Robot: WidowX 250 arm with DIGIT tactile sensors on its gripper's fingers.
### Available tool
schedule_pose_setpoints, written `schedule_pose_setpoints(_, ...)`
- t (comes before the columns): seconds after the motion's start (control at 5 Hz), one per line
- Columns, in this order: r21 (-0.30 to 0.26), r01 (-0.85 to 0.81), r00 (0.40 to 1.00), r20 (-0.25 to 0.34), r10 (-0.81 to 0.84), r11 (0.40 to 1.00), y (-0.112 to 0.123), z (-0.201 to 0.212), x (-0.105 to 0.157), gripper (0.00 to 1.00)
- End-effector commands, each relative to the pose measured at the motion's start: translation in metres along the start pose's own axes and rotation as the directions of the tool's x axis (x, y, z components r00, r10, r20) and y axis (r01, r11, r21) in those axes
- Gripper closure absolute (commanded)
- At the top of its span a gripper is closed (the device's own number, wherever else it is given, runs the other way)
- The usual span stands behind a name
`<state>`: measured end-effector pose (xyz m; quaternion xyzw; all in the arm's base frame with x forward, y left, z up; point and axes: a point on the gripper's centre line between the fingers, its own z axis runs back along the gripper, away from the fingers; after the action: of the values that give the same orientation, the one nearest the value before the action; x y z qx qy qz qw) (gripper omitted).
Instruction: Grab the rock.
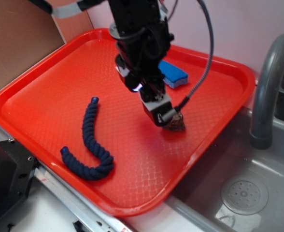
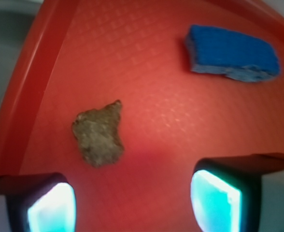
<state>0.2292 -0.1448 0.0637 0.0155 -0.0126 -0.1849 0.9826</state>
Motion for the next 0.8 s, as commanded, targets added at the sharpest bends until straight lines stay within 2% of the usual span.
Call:
schedule_pose_setpoints(0.0, 0.056, 0.044, 0.997, 0.062, -0.047, 0.997, -0.013, -0.011, 0.021, 0.00)
schedule_pose_setpoints(0.4, 0.090, 0.004, 0.998, 0.064, -0.010, 0.996, -0.006, -0.024, 0.025, 0.00)
schedule_pose_setpoints(0.6, 0.070, -0.005, 0.999, 0.054, 0.001, 0.998, -0.004, -0.029, 0.023, 1.00)
